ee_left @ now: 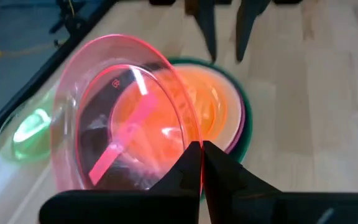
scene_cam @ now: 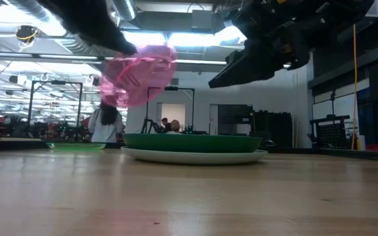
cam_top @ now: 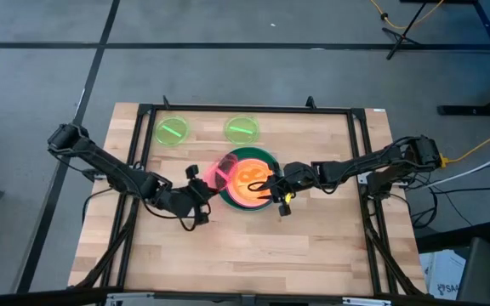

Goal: Stack plastic plates
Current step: Stack the light pink plate on top of the orange plate

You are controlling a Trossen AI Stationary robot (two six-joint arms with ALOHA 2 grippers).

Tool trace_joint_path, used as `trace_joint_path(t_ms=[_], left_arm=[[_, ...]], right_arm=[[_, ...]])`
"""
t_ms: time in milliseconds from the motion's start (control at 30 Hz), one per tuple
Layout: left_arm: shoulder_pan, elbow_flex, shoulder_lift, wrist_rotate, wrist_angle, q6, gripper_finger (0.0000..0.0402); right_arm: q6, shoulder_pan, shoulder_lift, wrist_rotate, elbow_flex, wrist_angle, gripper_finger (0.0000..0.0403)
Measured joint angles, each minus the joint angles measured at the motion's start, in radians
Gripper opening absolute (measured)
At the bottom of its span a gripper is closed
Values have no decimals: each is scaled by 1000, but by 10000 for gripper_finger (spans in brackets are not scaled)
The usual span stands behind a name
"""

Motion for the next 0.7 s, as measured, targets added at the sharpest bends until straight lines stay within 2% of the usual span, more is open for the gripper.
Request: trace_joint_path(t_ms=[267, 467, 700], left_arm=[[55, 1, 97, 37, 167, 130, 0], [100, 1, 182, 103, 304, 200, 0], [137, 0, 279, 178, 470, 277, 0]], right_arm=[[5, 1, -50, 9, 1, -22, 110], [-2, 1, -176, 19, 1, -179, 110], [1, 1, -337, 78, 0, -411, 110]])
